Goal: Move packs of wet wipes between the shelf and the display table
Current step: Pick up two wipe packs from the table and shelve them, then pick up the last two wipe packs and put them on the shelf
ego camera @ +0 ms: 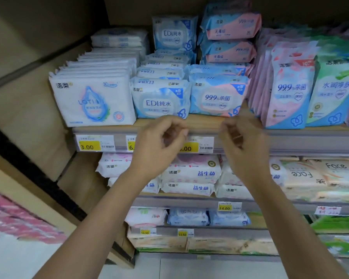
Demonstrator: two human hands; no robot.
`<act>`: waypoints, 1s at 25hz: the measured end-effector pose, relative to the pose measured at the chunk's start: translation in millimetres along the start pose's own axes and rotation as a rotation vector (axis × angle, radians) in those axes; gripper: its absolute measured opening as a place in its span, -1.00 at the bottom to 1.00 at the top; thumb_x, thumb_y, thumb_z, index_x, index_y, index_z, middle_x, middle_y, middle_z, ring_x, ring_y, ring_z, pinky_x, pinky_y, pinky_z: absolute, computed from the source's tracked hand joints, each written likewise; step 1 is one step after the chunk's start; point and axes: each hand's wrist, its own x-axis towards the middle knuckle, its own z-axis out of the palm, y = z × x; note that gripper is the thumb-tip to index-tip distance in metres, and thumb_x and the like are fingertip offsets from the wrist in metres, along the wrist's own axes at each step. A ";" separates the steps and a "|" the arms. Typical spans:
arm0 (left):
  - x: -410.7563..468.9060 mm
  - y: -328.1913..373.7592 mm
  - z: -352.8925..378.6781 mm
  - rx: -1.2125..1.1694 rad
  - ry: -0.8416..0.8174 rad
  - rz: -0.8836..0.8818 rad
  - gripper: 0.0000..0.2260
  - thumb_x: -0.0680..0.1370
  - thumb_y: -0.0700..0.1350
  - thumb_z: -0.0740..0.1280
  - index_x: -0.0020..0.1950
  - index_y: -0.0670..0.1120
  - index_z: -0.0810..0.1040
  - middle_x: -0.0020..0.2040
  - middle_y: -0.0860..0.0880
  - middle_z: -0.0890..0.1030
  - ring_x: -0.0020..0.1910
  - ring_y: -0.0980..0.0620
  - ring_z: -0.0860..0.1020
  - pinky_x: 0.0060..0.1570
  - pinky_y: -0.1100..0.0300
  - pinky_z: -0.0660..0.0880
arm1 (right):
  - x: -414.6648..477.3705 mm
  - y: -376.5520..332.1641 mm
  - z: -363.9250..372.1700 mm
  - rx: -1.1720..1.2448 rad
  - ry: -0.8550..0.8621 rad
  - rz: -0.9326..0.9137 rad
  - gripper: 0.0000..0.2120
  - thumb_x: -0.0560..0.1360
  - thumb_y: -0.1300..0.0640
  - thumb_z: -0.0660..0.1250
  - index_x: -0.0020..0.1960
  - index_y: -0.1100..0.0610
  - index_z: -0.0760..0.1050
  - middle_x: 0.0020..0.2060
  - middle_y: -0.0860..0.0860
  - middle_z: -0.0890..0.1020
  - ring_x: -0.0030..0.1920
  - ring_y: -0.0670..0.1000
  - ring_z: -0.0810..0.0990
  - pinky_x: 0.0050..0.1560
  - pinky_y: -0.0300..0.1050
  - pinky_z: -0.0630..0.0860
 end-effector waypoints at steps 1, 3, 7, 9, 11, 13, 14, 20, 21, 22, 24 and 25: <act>-15.8 -4.2 -6.9 -0.001 0.058 -0.013 -0.95 0.49 -0.13 0.34 -0.08 0.01 0.56 -0.22 0.07 0.61 -0.26 0.12 0.54 -0.18 0.29 0.51 | -14.9 0.3 4.5 0.081 -0.088 0.027 -0.89 0.50 0.10 0.27 -0.12 0.08 0.55 -0.39 -0.11 0.57 -0.38 -0.04 0.53 -0.34 -0.28 0.43; -52.3 -14.0 -20.1 0.011 0.116 -0.103 -0.96 0.49 -0.11 0.34 -0.09 0.00 0.57 -0.21 0.07 0.62 -0.26 0.10 0.55 -0.21 0.32 0.50 | -48.1 2.4 22.1 0.194 -0.273 0.096 -0.87 0.53 0.16 0.30 -0.18 0.01 0.54 -0.40 -0.09 0.60 -0.40 -0.09 0.52 -0.38 -0.30 0.40; -137.8 -31.4 -25.2 0.045 0.155 -0.421 -0.93 0.51 -0.10 0.38 -0.12 0.09 0.58 -0.23 0.08 0.62 -0.26 0.09 0.56 -0.25 0.25 0.50 | -109.9 20.0 69.4 0.286 -0.777 0.203 -0.78 0.53 0.30 0.28 -0.22 0.04 0.50 -0.46 -0.15 0.53 -0.40 -0.17 0.49 -0.31 -0.34 0.36; -192.5 -36.2 -25.1 0.104 0.195 -0.631 -0.89 0.53 -0.14 0.37 -0.12 0.08 0.59 -0.23 0.11 0.62 -0.27 0.16 0.56 -0.24 0.24 0.50 | -137.7 33.0 91.1 0.267 -1.012 0.187 -0.76 0.54 0.26 0.28 -0.26 0.01 0.46 -0.41 -0.08 0.54 -0.37 -0.14 0.48 -0.26 -0.22 0.39; -255.4 -29.9 -24.5 0.192 0.227 -0.845 -0.86 0.54 -0.16 0.35 -0.14 0.09 0.58 -0.24 0.17 0.63 -0.26 0.20 0.57 -0.22 0.29 0.48 | -168.0 46.1 106.9 0.220 -1.222 0.171 -0.76 0.53 0.23 0.28 -0.27 -0.01 0.44 -0.37 0.00 0.56 -0.33 -0.04 0.51 -0.21 -0.13 0.44; -332.0 -11.0 -20.9 0.271 0.325 -1.101 -0.82 0.54 -0.16 0.34 -0.15 0.14 0.54 -0.22 0.13 0.64 -0.22 0.15 0.59 -0.15 0.26 0.50 | -212.4 56.0 117.4 0.143 -1.428 0.117 -0.76 0.51 0.25 0.28 -0.29 0.02 0.45 -0.41 -0.01 0.53 -0.38 -0.05 0.48 -0.24 -0.13 0.41; -368.3 1.7 -17.6 0.295 0.373 -1.222 -0.79 0.54 -0.15 0.33 -0.17 0.18 0.51 -0.19 0.11 0.65 -0.19 0.09 0.60 -0.12 0.24 0.49 | -234.9 60.6 121.1 0.106 -1.496 0.082 -0.80 0.49 0.21 0.28 -0.30 0.08 0.46 -0.43 0.02 0.52 -0.38 -0.02 0.48 -0.27 -0.11 0.40; -548.6 117.6 30.7 0.369 0.808 -1.723 -0.86 0.54 -0.13 0.31 -0.10 0.14 0.50 -0.20 0.11 0.60 -0.25 0.15 0.53 -0.26 0.37 0.38 | -369.0 39.5 142.5 -0.048 -2.033 -0.180 -0.88 0.40 -0.01 0.29 -0.25 0.02 0.49 -0.34 0.04 0.57 -0.28 0.08 0.54 -0.09 0.17 0.56; -571.0 137.4 42.7 0.361 0.908 -1.783 -0.87 0.53 -0.13 0.31 -0.10 0.13 0.51 -0.20 0.09 0.60 -0.26 0.15 0.52 -0.30 0.40 0.36 | -385.3 17.0 136.3 -0.057 -2.095 -0.245 -0.90 0.43 0.08 0.30 -0.25 0.03 0.48 -0.32 0.06 0.57 -0.27 0.08 0.54 -0.06 0.16 0.57; -594.7 159.9 57.8 0.345 1.027 -1.841 -0.87 0.53 -0.14 0.31 -0.10 0.12 0.51 -0.20 0.07 0.61 -0.26 0.13 0.53 -0.31 0.40 0.35 | -406.6 -6.7 128.3 -0.055 -2.143 -0.316 -0.87 0.44 0.15 0.28 -0.29 0.04 0.46 -0.32 0.07 0.57 -0.27 0.09 0.54 -0.06 0.17 0.58; -633.1 198.6 85.9 0.285 1.233 -1.931 -0.88 0.51 -0.14 0.32 -0.11 0.10 0.54 -0.21 0.04 0.63 -0.23 0.07 0.56 -0.28 0.30 0.41 | -447.3 -48.0 114.1 -0.045 -2.225 -0.495 -0.80 0.47 0.24 0.27 -0.29 0.01 0.47 -0.29 0.06 0.58 -0.23 0.10 0.57 -0.05 0.07 0.57; -650.4 216.9 99.3 0.254 1.330 -1.963 -0.88 0.51 -0.15 0.32 -0.11 0.09 0.54 -0.21 0.04 0.63 -0.21 0.04 0.58 -0.25 0.25 0.44 | -469.7 -68.0 106.2 -0.025 -2.276 -0.602 -0.81 0.48 0.25 0.26 -0.24 0.01 0.49 -0.25 0.06 0.59 -0.18 0.10 0.59 -0.03 0.02 0.57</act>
